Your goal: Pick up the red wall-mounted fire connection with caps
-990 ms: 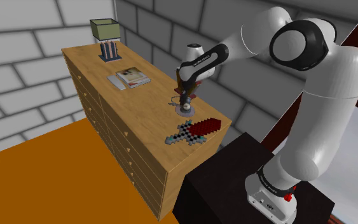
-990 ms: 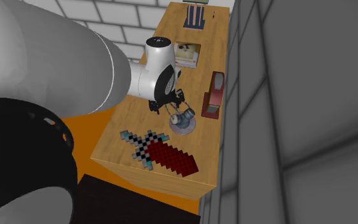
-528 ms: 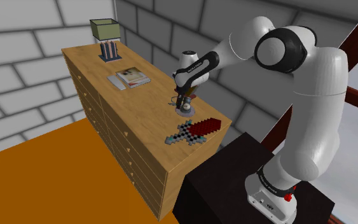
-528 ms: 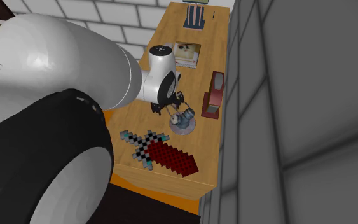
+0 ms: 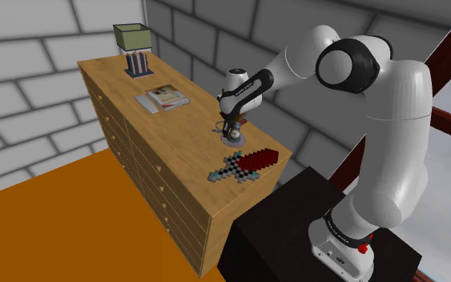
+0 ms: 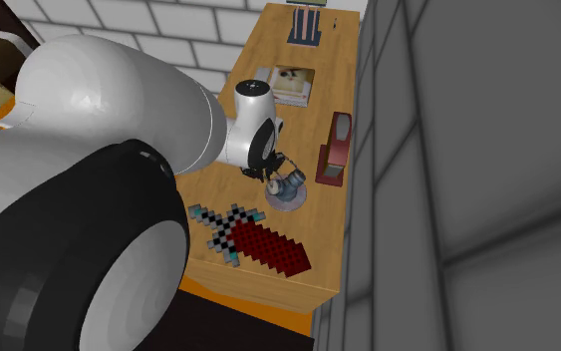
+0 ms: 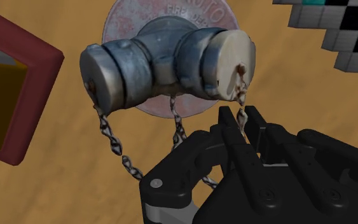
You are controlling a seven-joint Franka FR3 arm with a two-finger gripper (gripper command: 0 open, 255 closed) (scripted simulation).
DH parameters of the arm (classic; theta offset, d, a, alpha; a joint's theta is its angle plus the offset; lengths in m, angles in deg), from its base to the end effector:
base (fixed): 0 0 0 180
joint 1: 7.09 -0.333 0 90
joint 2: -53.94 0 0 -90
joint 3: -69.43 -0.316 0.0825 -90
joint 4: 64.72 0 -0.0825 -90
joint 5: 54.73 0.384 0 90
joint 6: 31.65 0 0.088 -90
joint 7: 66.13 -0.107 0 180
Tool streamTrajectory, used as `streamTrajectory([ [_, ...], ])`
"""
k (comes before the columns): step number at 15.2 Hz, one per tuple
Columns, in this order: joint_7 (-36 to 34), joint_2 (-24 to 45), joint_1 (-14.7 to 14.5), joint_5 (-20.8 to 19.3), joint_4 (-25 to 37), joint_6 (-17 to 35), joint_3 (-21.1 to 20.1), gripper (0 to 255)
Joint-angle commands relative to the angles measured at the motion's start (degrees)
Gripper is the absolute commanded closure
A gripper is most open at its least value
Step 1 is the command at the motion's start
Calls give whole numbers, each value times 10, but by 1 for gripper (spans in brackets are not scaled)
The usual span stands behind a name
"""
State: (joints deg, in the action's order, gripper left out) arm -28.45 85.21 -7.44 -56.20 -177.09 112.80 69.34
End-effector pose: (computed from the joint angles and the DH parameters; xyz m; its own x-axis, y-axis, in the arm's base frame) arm 0.6181 0.0050 0.1942 0.7739 0.6334 0.0023 0.6332 -0.7737 0.0199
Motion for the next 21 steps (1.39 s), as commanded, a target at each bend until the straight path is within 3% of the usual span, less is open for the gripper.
streamTrajectory([
  [1, 0, 0, 0, 0, 0, 0, 0, 255],
  [6, 0, 1, 0, 0, 2, -1, 0, 255],
  [21, 3, -83, 1, 2, 4, -88, -1, 255],
])
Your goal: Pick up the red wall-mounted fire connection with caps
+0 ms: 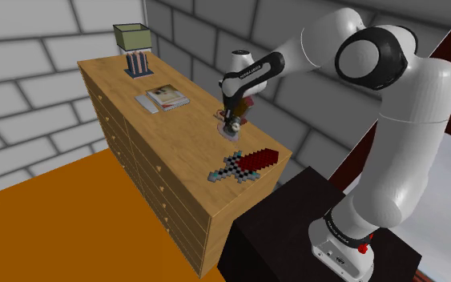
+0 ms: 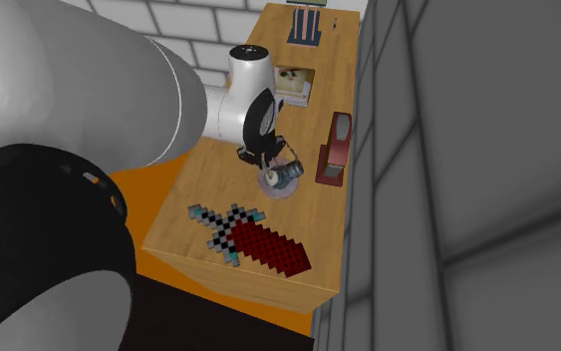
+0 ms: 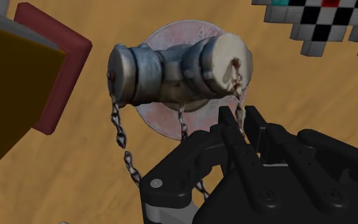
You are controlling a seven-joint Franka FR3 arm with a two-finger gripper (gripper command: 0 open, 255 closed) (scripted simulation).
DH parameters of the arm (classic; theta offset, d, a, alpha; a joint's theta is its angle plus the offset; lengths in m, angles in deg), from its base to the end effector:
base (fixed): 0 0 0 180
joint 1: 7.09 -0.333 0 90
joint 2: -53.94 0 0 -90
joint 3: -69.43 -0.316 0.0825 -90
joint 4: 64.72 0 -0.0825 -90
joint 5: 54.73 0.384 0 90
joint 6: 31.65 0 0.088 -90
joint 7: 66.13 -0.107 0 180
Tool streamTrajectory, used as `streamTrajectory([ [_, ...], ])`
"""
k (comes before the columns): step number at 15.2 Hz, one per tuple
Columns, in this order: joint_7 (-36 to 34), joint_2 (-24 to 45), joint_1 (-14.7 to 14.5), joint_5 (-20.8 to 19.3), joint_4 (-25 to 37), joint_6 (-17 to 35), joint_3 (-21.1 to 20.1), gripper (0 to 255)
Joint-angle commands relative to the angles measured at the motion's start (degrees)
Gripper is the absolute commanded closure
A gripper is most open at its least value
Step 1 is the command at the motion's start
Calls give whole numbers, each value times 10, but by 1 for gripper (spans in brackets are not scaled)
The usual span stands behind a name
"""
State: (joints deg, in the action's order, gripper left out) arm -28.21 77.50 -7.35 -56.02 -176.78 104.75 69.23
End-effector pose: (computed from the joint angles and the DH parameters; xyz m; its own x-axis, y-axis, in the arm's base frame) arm 0.6189 0.0047 0.2671 0.7739 0.6333 0.0018 0.6331 -0.7738 0.0196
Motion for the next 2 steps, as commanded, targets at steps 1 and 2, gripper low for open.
streamTrajectory([
  [1, 0, -7, 0, 0, 1, -8, 0, 255],
  [2, 0, -7, 0, 0, 1, -8, 0, 255],
])
